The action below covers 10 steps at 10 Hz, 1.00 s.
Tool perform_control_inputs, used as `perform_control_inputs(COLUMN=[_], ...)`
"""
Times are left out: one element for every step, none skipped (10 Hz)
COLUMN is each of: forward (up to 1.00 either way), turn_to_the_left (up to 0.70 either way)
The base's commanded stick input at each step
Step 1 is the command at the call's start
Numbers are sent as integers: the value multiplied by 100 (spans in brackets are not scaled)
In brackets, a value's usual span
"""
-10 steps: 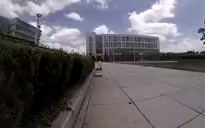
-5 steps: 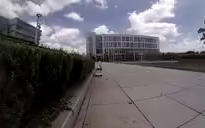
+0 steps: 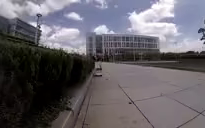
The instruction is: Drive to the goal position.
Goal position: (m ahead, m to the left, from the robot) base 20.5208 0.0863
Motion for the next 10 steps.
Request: perform_control_inputs(forward=[3,1,4,4,4,4,4,4,4,4], turn_to_the_left=[0,0,0,0,0,0,0,0,0,0])
